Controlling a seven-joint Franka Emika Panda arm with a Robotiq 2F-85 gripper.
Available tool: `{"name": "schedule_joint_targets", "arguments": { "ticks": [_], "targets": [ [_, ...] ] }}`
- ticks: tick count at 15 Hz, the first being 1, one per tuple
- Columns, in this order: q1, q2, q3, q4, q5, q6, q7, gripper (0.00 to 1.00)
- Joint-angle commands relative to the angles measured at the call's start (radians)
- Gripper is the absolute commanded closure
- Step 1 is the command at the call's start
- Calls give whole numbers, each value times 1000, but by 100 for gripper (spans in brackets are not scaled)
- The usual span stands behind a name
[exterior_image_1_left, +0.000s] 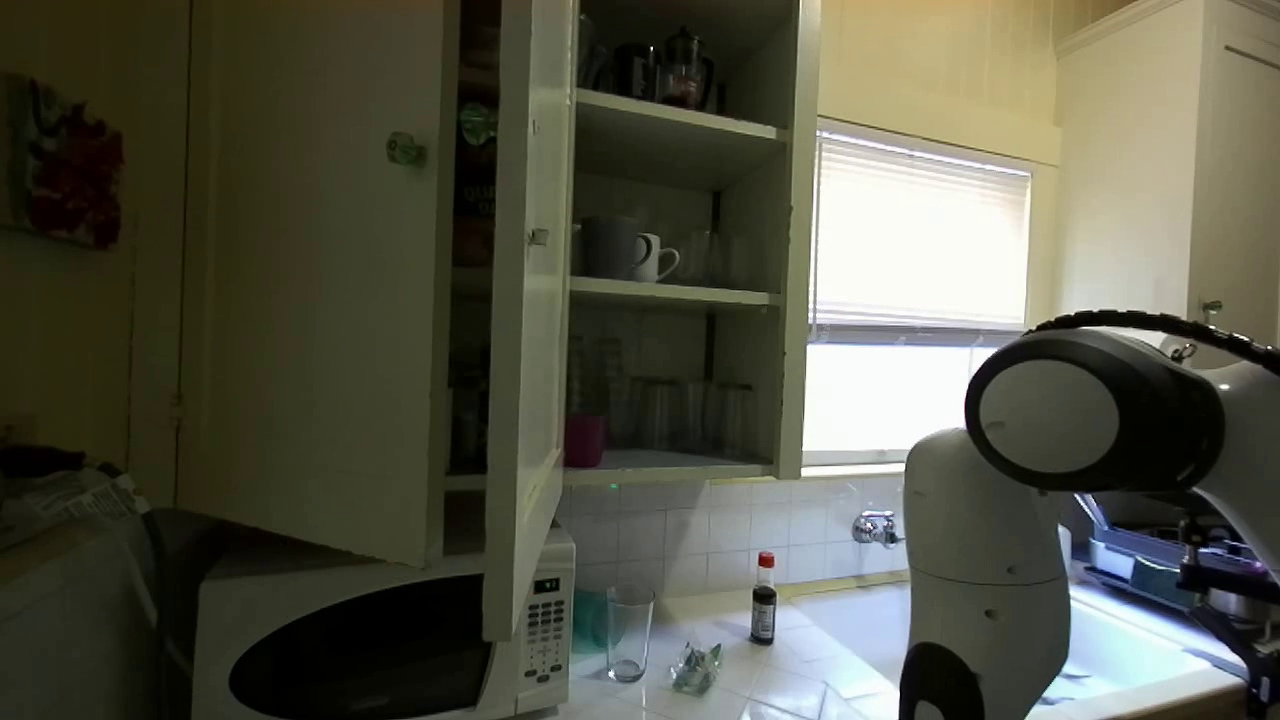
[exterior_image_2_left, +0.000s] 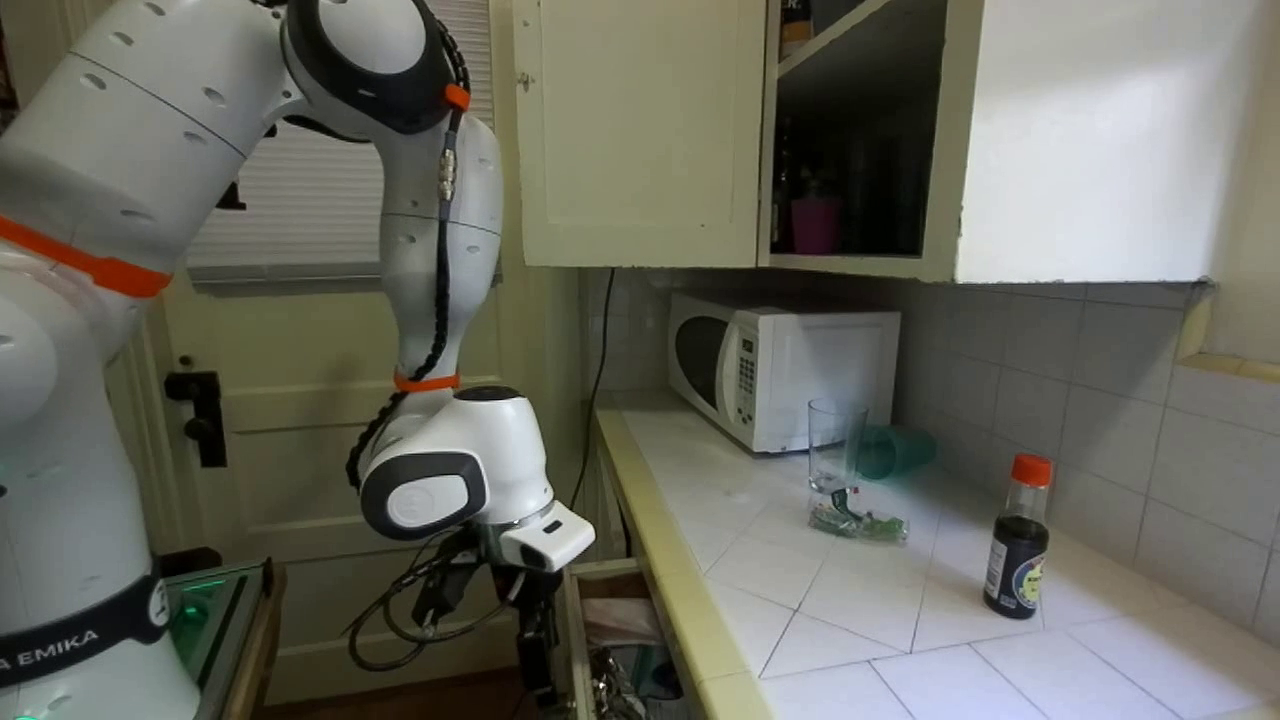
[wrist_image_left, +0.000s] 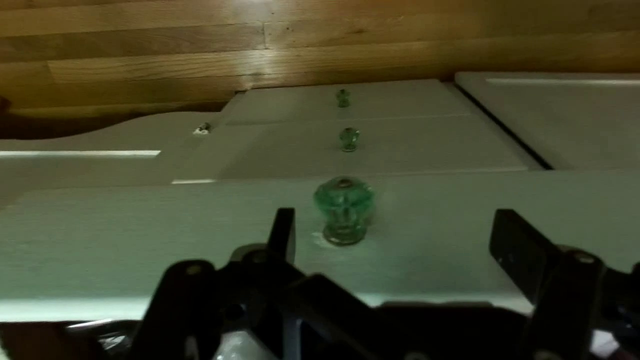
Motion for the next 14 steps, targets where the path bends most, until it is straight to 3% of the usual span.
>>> {"name": "schedule_joint_targets", "arguments": {
  "ticks": [1,8,11,14],
  "targets": [
    [-118,27,104,0,-92,-10,-53,0],
    [-87,80,69,-5,-57,-13,-83,0],
    [-16,99,-23,-6,-41,-1,-148,0],
    [-27,103,-65,-5,-64,-6,-202,0]
  ]
}}
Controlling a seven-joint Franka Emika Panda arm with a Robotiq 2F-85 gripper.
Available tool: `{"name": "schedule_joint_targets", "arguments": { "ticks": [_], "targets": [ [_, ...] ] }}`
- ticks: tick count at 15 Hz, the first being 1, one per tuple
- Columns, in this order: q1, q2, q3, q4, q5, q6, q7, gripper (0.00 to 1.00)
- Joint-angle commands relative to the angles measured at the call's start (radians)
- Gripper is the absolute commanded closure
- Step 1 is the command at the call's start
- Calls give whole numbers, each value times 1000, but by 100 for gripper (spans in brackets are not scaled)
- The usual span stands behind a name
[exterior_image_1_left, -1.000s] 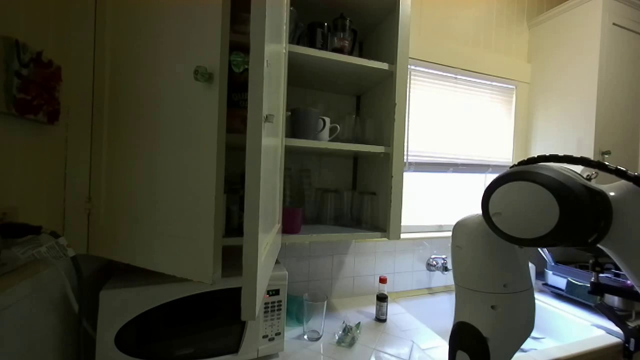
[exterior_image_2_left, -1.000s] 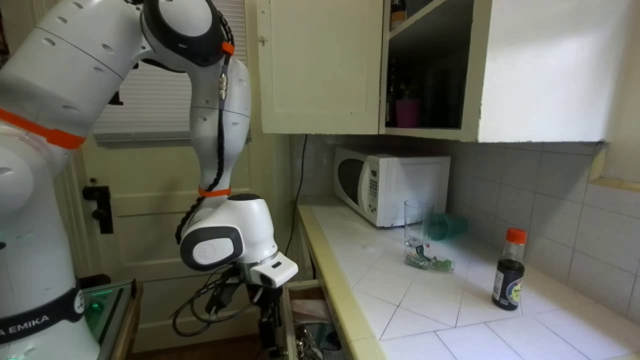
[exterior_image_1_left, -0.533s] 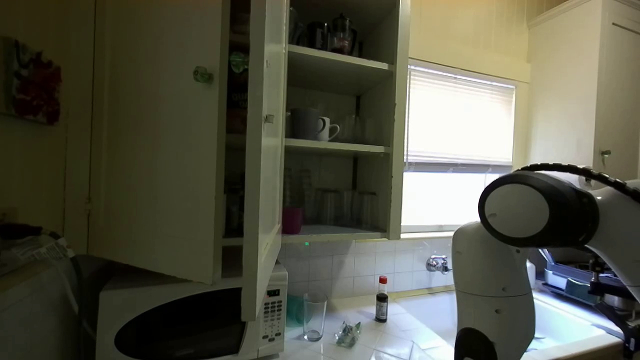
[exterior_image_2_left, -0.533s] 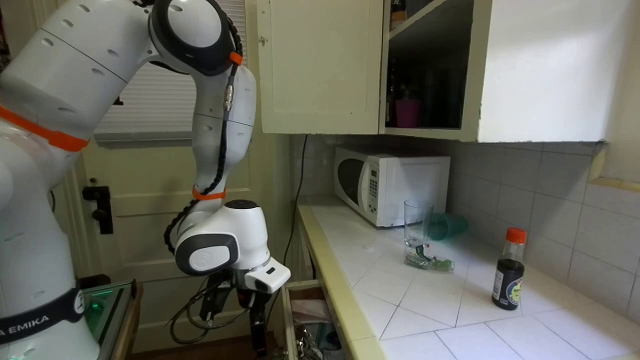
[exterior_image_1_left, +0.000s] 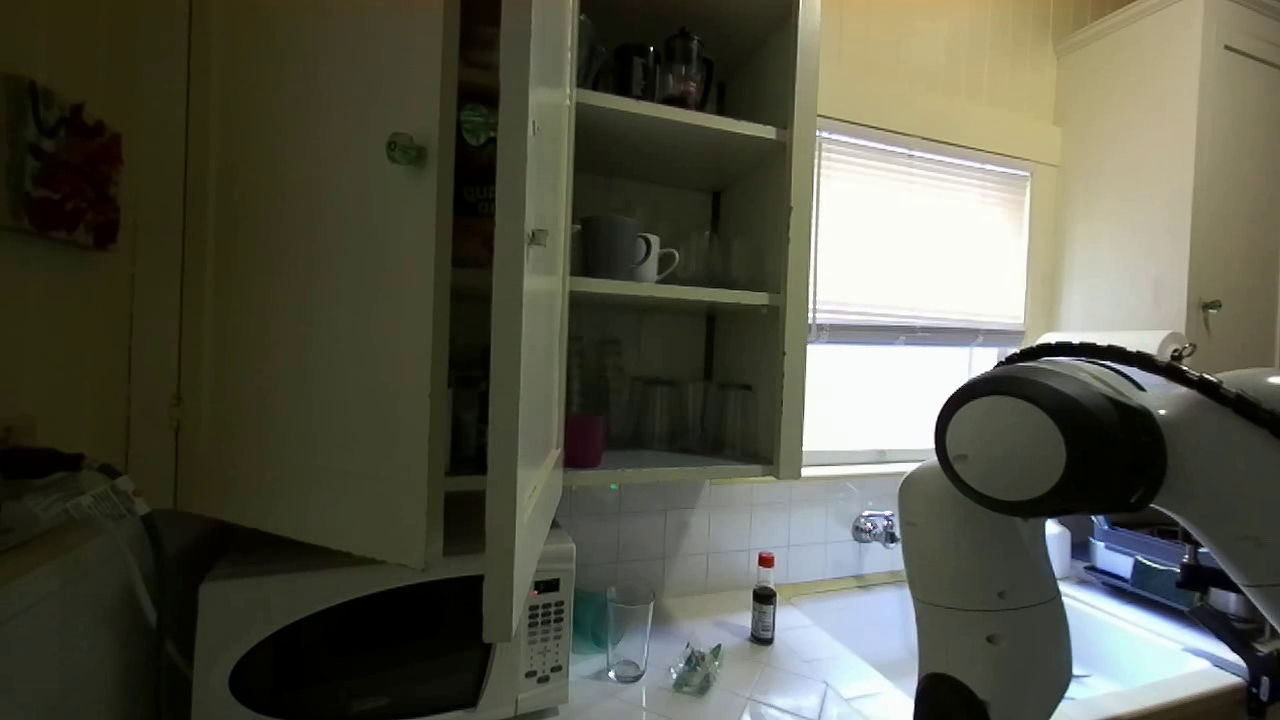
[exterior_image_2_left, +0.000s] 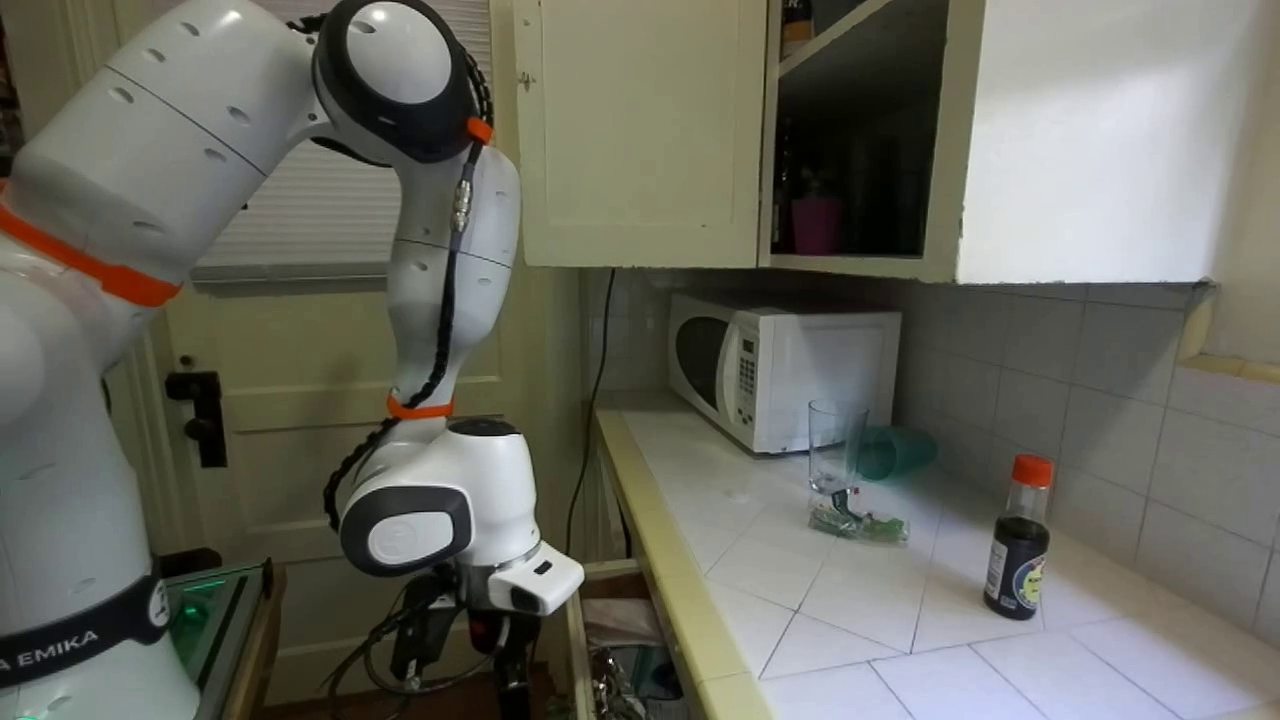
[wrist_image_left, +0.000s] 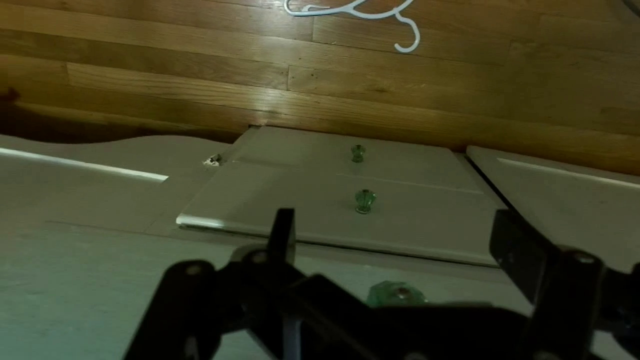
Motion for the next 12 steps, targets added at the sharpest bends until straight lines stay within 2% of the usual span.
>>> {"name": "schedule_joint_targets", "arguments": {
  "ticks": [1,3,4,6,9,12],
  "targets": [
    [2,2,-14,1,7,-2,-22,0],
    [2,4,-28,1,5,-2,-38,0],
    [-3,19,-20,25,16,4,-20,0],
    [-56,31,15,54,6,36,10,0],
    [-59,51,14,92,30,64,39,0],
    [23,93,-40,122,115,115,63,0]
  ]
}}
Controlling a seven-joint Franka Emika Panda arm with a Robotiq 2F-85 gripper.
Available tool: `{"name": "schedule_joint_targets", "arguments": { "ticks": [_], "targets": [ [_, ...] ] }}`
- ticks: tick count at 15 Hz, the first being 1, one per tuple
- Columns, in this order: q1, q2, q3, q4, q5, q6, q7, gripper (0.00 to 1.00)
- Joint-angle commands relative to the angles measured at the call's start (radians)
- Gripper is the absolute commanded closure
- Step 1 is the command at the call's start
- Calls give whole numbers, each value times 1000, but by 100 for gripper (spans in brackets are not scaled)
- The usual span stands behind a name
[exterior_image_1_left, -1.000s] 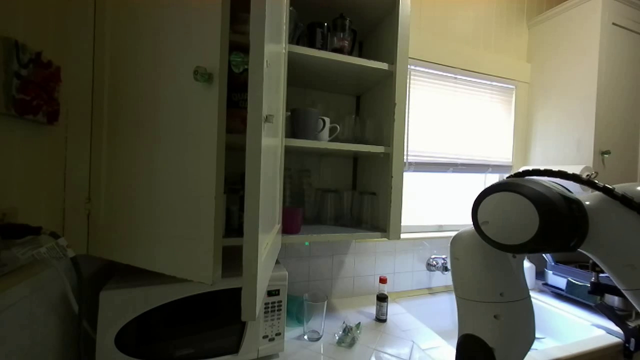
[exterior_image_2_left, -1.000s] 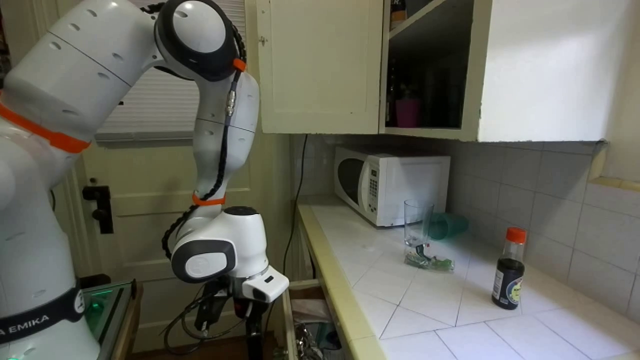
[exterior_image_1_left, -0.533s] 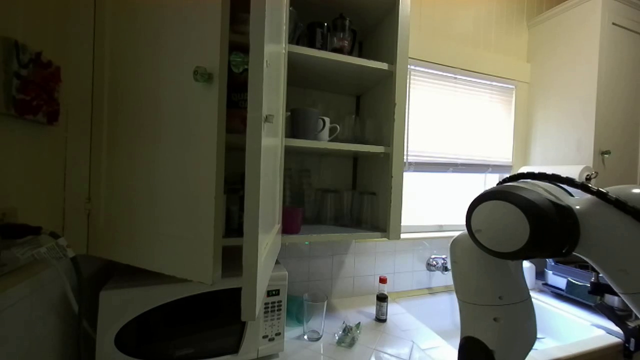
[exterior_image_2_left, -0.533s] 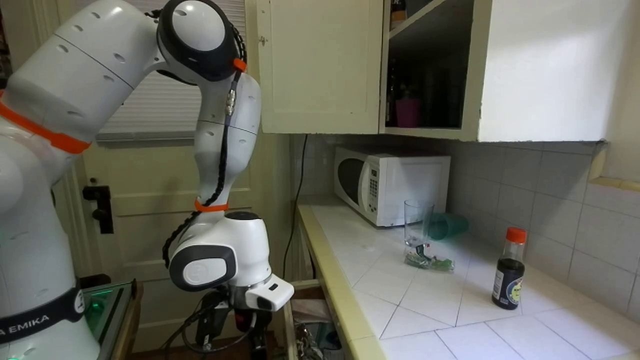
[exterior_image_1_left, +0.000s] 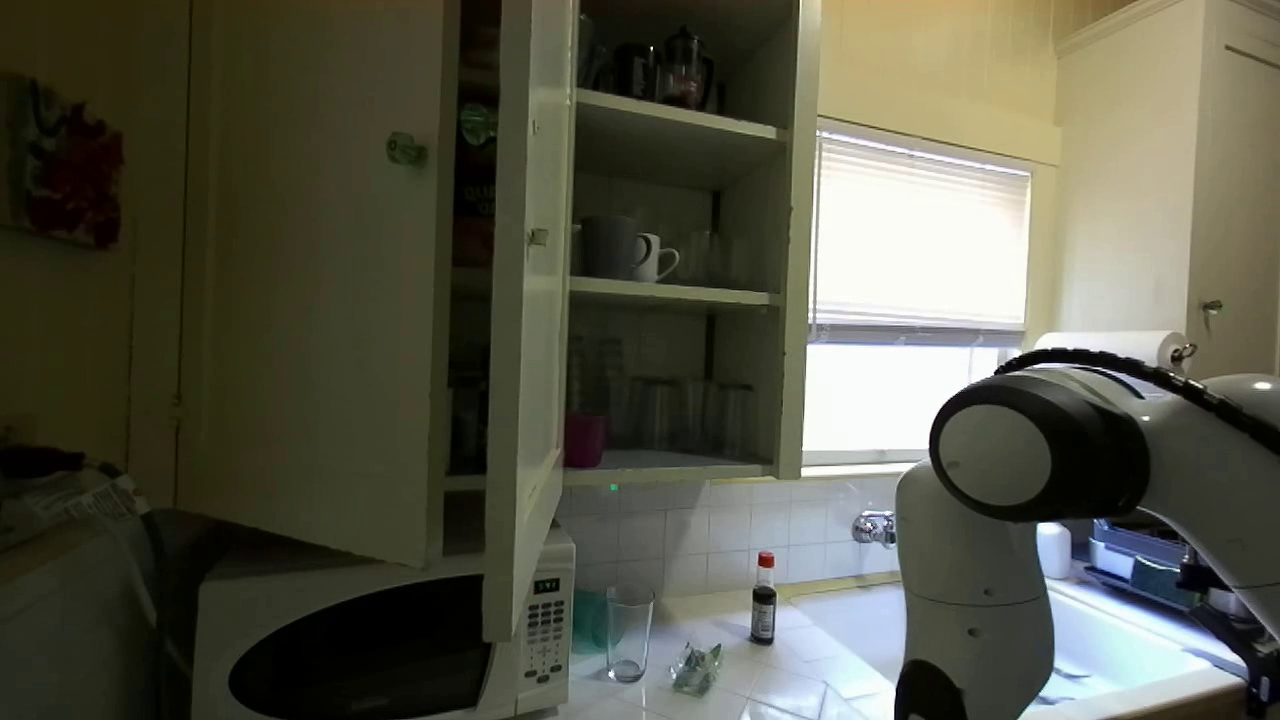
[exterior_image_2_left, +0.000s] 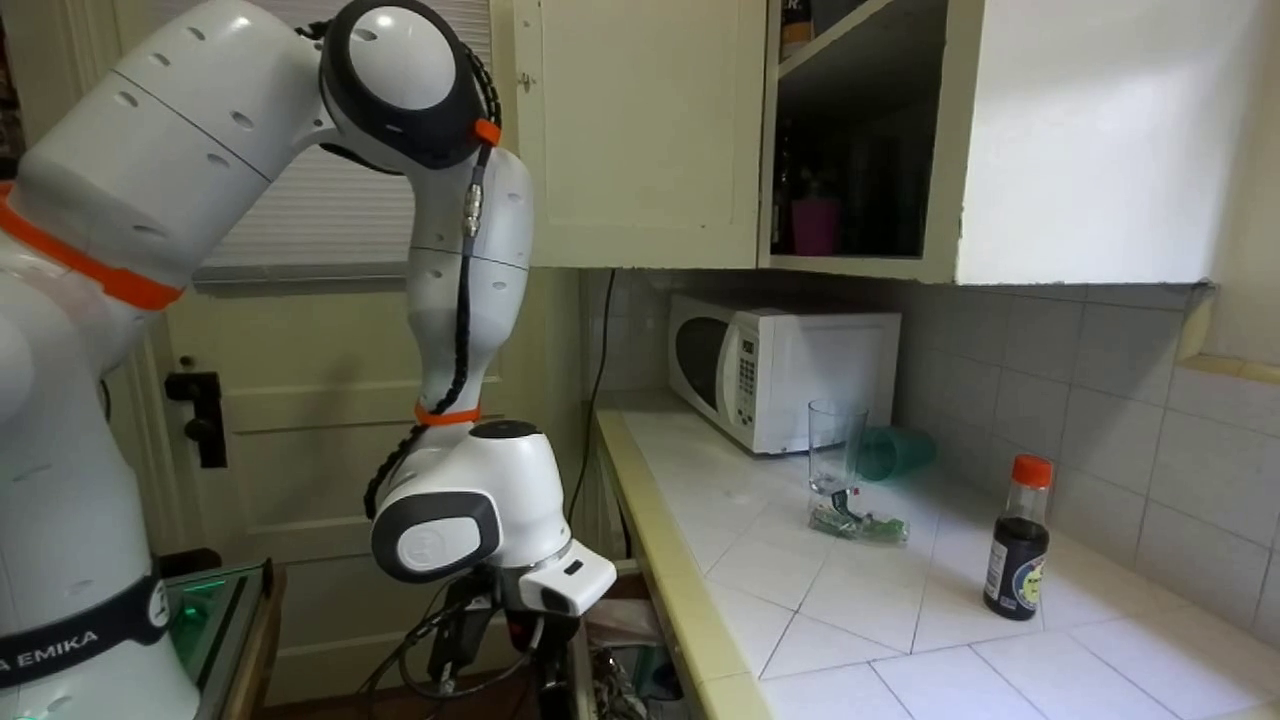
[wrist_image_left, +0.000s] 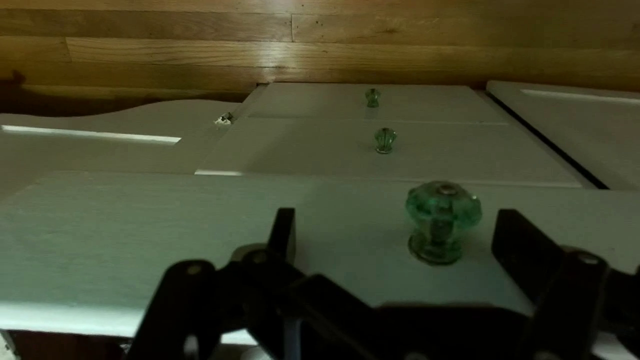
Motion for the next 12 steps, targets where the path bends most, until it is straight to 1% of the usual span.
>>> {"name": "schedule_joint_targets", "arguments": {
  "ticks": [1,4,7,12],
  "targets": [
    [86,88,-50,56,111,96,25,0],
    [186,147,-98,97,241,147,32,0],
    [255,176,-137,149,334,148,27,0],
    [306,217,-206,264,411,117,15,0]
  ]
}}
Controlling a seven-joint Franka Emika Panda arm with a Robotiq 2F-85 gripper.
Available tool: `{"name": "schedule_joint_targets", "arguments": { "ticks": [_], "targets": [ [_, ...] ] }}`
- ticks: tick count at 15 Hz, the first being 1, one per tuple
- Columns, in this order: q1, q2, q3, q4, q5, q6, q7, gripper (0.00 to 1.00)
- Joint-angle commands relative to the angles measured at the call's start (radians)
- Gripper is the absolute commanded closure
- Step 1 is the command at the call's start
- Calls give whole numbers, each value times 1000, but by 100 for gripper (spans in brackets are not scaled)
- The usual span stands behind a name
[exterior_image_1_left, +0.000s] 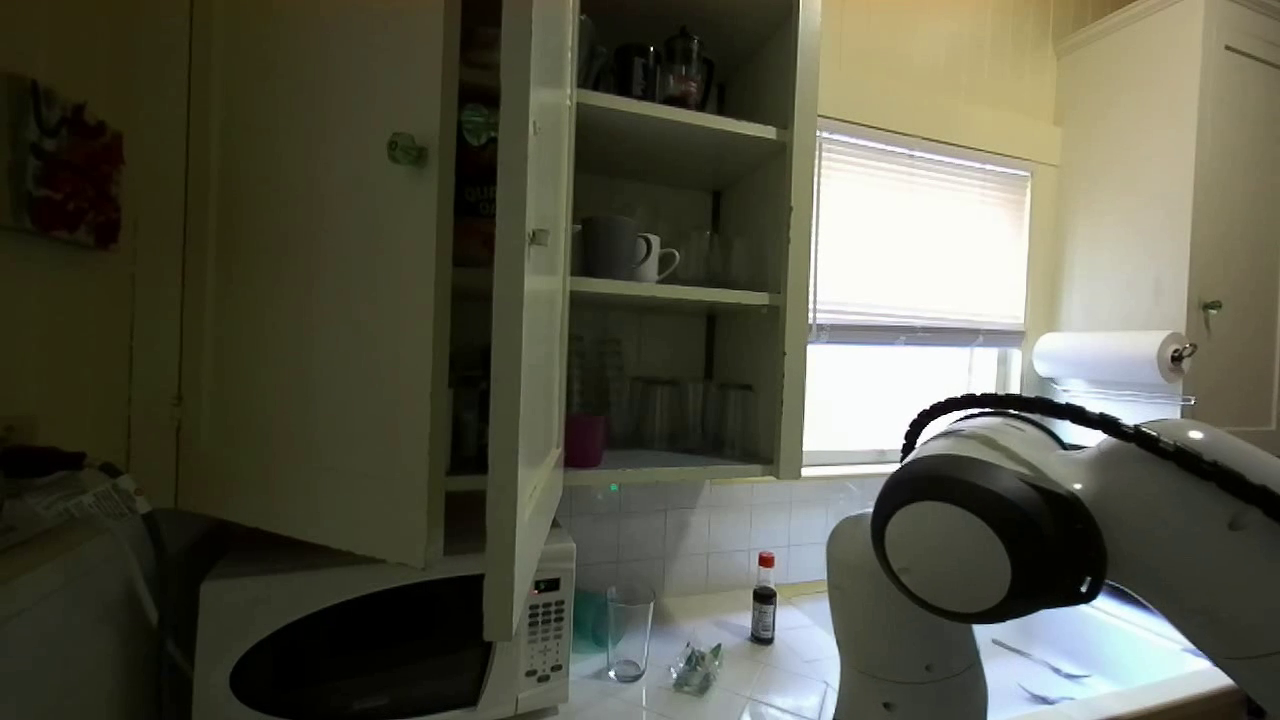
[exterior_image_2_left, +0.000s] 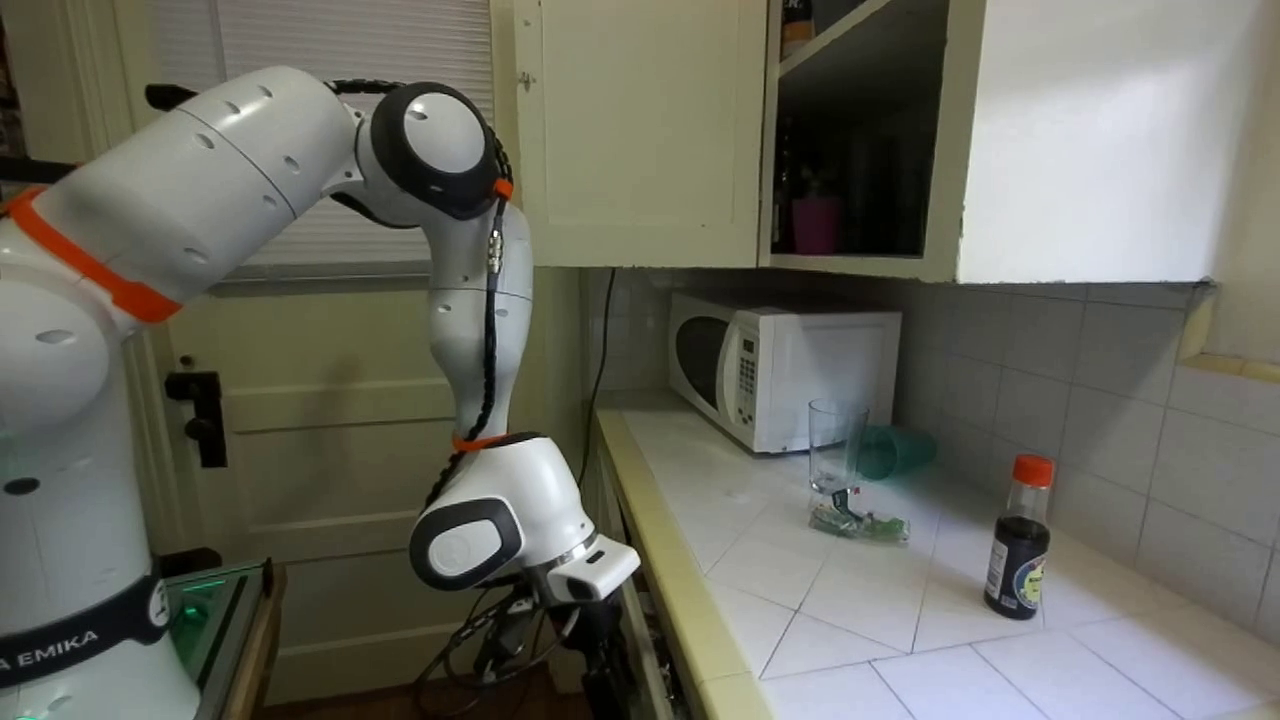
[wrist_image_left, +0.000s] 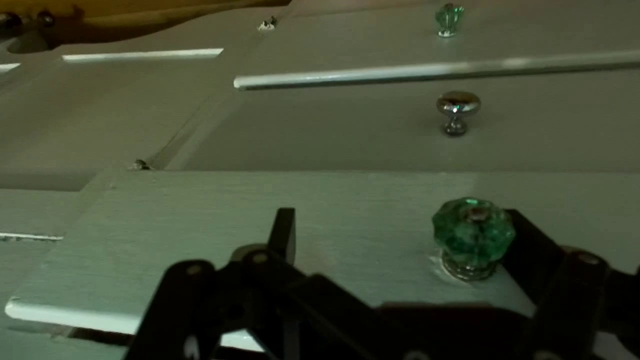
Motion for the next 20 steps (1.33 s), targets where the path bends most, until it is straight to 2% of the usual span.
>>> {"name": "schedule_joint_targets", "arguments": {
  "ticks": [1,4,6,8,9,11,14,15,16,17,20],
  "targets": [
    [27,59,-78,117,70,-2,-1,0],
    [45,64,-100,134,81,-51,-2,0],
    [45,19,-94,99,38,-162,-27,0],
    [-34,-64,-22,19,-78,-159,-38,0],
    [-135,-144,56,-71,-175,-98,-59,0],
    [-256,-213,134,-177,-311,-42,-76,0],
    [-446,-300,237,-318,-500,-86,-78,0],
    [-477,-320,244,-362,-527,-111,-76,0],
    [-486,-240,231,-258,-522,-169,-71,0],
    [-516,-258,233,-288,-529,-169,-67,0],
    [-533,-288,209,-274,-496,-230,-63,0]
  ]
}}
